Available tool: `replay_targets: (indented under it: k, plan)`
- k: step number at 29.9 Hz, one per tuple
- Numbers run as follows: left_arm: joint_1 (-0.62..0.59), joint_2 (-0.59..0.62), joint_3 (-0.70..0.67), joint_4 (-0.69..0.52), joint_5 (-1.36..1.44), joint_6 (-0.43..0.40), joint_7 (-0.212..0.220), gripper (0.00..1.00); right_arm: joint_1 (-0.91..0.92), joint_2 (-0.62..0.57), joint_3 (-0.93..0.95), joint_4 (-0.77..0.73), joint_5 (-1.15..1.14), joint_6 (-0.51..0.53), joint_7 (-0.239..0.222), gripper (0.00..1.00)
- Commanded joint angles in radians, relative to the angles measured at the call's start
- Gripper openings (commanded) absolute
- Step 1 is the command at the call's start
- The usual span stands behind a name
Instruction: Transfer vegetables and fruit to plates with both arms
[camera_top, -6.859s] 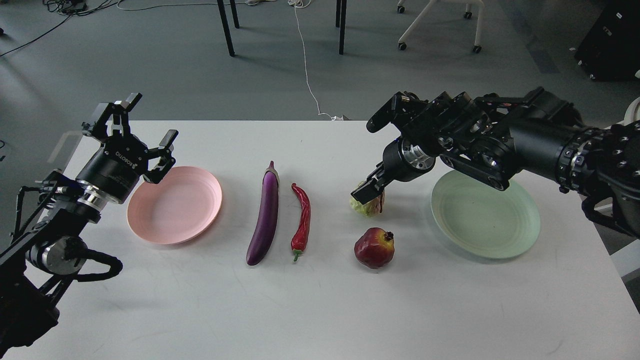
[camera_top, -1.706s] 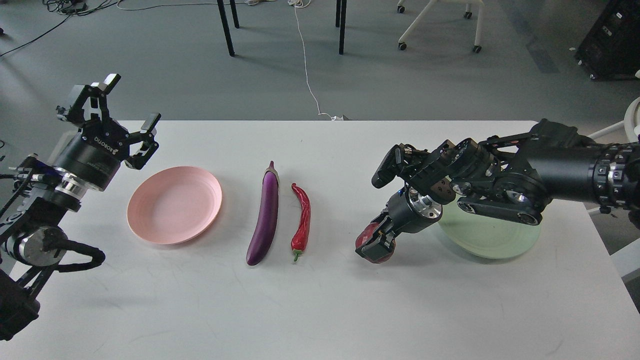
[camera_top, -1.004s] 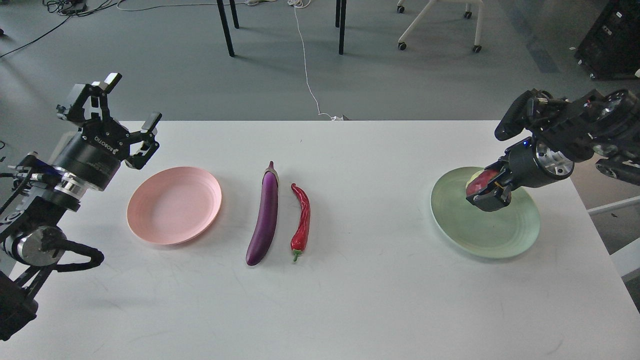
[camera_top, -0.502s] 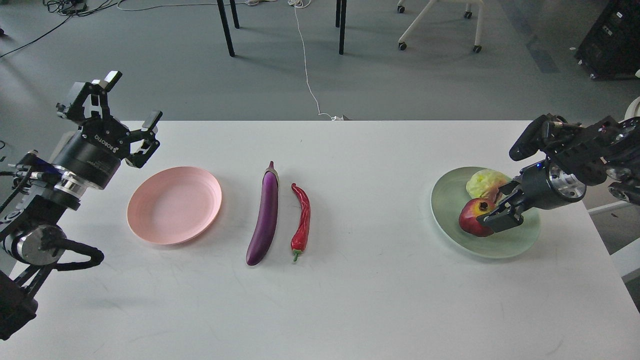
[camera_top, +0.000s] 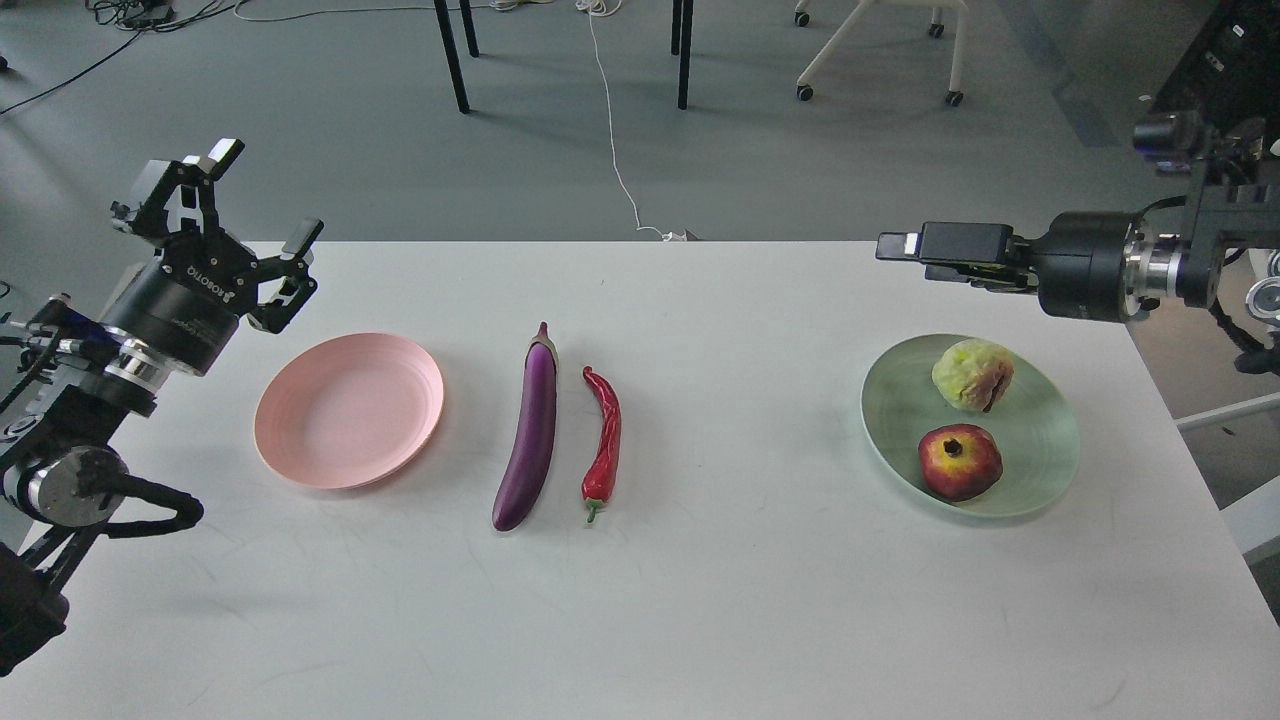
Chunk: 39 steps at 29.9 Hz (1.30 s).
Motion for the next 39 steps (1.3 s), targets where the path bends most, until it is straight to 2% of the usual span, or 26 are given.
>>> replay_targets:
  k: [1,6,9,12,15,19,21,24,28,31,39]
  plan:
    - [-0.003,-0.010,0.000,-0.001,0.092,0.000,-0.002,0.98,-0.140,0.013,0.100,-0.004,0.478,-0.016,0.000,0.97]
    - [-0.006,-0.041,-0.002,-0.018,0.244,0.000,-0.002,0.98,-0.387,0.098,0.321,-0.128,0.642,-0.003,0.000,0.97]
    - [-0.008,-0.052,-0.002,-0.056,0.391,0.000,-0.002,0.98,-0.508,0.141,0.457,-0.175,0.701,0.042,0.000,0.97]
    - [-0.038,-0.055,0.003,-0.110,0.610,0.000,0.000,0.98,-0.577,0.160,0.517,-0.226,0.757,0.151,0.000,0.98]
    - [-0.086,-0.055,0.035,-0.150,0.877,0.036,0.006,0.98,-0.605,0.148,0.521,-0.238,0.755,0.154,0.000,0.98]
    - [-0.194,-0.052,0.168,-0.182,1.193,0.044,0.010,0.98,-0.611,0.138,0.522,-0.237,0.754,0.154,0.000,0.98]
    - [-0.266,-0.053,0.253,-0.181,1.290,0.044,0.026,0.98,-0.611,0.138,0.521,-0.237,0.751,0.154,0.000,0.98]
    - [-0.377,-0.053,0.389,-0.169,1.333,0.035,0.084,0.98,-0.610,0.137,0.518,-0.238,0.749,0.154,0.000,0.98]
    - [-0.492,-0.058,0.569,-0.104,1.322,0.027,0.155,0.98,-0.610,0.125,0.516,-0.238,0.748,0.154,0.000,0.98]
    - [-0.521,-0.102,0.629,-0.014,1.324,0.010,0.162,0.98,-0.613,0.120,0.513,-0.240,0.748,0.154,0.000,0.98]
    - [-0.532,-0.202,0.640,0.184,1.319,0.000,0.181,0.98,-0.642,0.089,0.519,-0.238,0.720,0.154,0.000,0.98]
